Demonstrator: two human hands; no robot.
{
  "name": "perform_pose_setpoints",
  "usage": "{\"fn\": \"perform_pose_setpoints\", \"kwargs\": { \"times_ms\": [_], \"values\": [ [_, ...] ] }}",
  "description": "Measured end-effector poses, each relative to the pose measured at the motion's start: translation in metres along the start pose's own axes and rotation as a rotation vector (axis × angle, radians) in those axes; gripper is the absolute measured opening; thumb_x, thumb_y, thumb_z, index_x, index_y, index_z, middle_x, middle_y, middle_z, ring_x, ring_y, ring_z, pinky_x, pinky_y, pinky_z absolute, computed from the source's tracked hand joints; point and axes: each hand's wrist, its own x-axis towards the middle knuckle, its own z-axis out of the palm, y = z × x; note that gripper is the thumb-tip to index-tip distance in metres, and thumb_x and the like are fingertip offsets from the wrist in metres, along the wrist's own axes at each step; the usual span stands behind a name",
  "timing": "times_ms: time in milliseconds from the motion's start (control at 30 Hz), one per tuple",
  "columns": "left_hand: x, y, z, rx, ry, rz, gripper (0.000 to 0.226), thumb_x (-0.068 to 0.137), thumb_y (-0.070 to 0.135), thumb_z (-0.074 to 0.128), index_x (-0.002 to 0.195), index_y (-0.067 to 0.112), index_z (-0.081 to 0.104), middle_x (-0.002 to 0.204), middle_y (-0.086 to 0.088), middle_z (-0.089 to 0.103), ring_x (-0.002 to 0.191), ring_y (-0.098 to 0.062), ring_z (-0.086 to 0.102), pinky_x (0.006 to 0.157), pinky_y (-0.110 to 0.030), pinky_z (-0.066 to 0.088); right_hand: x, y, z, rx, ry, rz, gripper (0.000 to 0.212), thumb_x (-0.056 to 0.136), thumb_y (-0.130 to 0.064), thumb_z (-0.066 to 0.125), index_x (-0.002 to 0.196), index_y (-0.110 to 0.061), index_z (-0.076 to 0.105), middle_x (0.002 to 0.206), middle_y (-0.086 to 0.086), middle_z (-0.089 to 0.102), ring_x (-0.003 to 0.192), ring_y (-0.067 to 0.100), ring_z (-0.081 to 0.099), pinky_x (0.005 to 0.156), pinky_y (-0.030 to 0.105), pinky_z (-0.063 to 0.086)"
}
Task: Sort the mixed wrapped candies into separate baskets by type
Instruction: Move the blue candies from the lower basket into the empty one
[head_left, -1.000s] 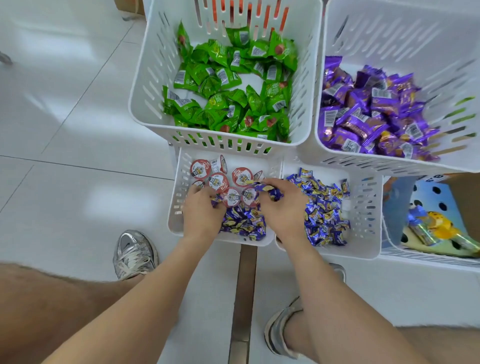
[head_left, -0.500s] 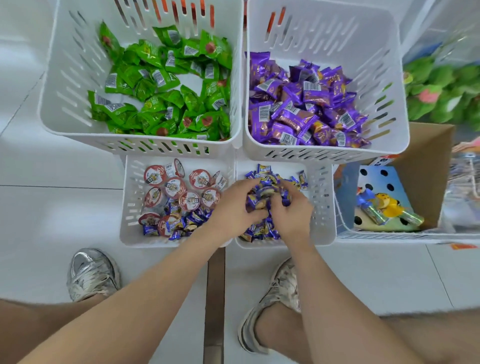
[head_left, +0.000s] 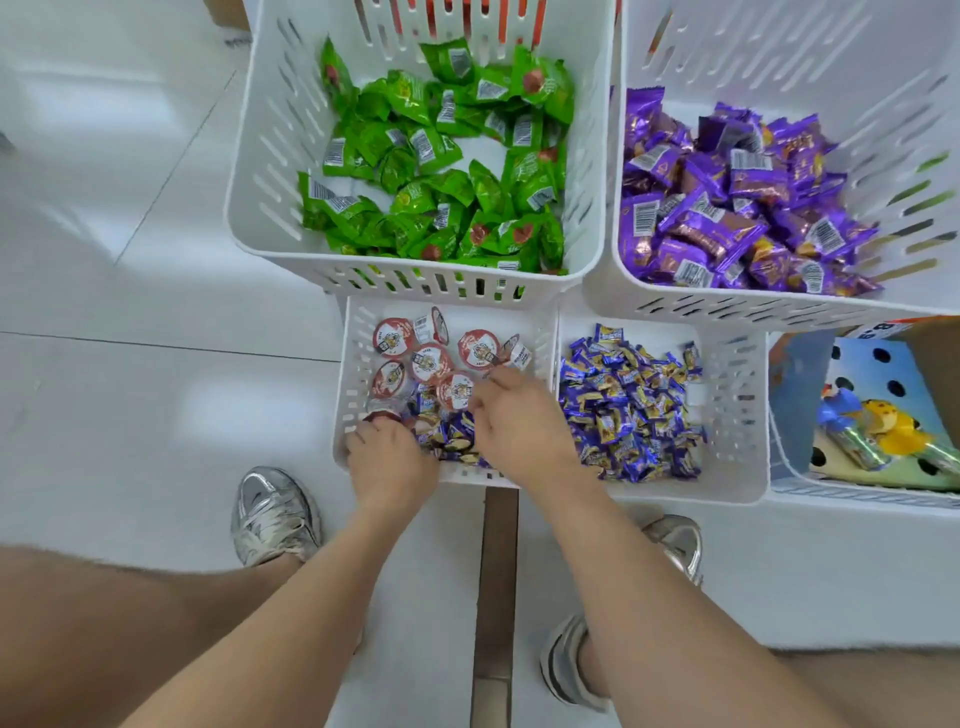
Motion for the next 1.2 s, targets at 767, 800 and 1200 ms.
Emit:
{"fn": "perform_pose_setpoints", "kwargs": {
  "times_ms": [767, 800, 1200],
  "values": [
    [0.038, -0.019, -0.027, -0.014, -0.161, 0.236, 0.042, 0.082, 0.016, 0.066, 0.124, 0.017, 0.064, 0.111, -0.009, 0.069, 0.101, -0.033, 0.068, 0.073, -0.037, 0.053, 0.018, -0.017, 0.058, 0.066, -0.548, 0.224, 0.009, 0.089, -0.024, 0.072, 0.086, -0.017, 0.078, 0.084, 0.005, 0.072, 0.077, 0.025, 0.067, 0.072, 0.042, 0.061],
    [0.036, -0.019, -0.03, -0.068, -0.137, 0.203, 0.039, 0.085, 0.015, 0.065, 0.124, 0.015, 0.063, 0.111, -0.009, 0.068, 0.101, -0.033, 0.067, 0.074, -0.037, 0.053, 0.017, -0.017, 0.057, 0.084, -0.546, 0.224, 0.006, 0.088, -0.017, 0.07, 0.089, -0.016, 0.076, 0.088, 0.006, 0.072, 0.081, 0.027, 0.067, 0.074, 0.042, 0.06],
    [0.021, -0.009, -0.019, -0.207, -0.129, 0.381, 0.021, 0.085, 0.007, 0.057, 0.103, 0.012, 0.067, 0.115, -0.009, 0.049, 0.105, -0.032, 0.055, 0.085, -0.038, 0.048, 0.015, -0.021, 0.037, -0.429, -0.552, 0.324, 0.042, 0.092, -0.014, 0.067, 0.133, -0.01, 0.06, 0.138, 0.023, 0.052, 0.13, 0.044, 0.046, 0.108, 0.05, 0.044]
  ]
}}
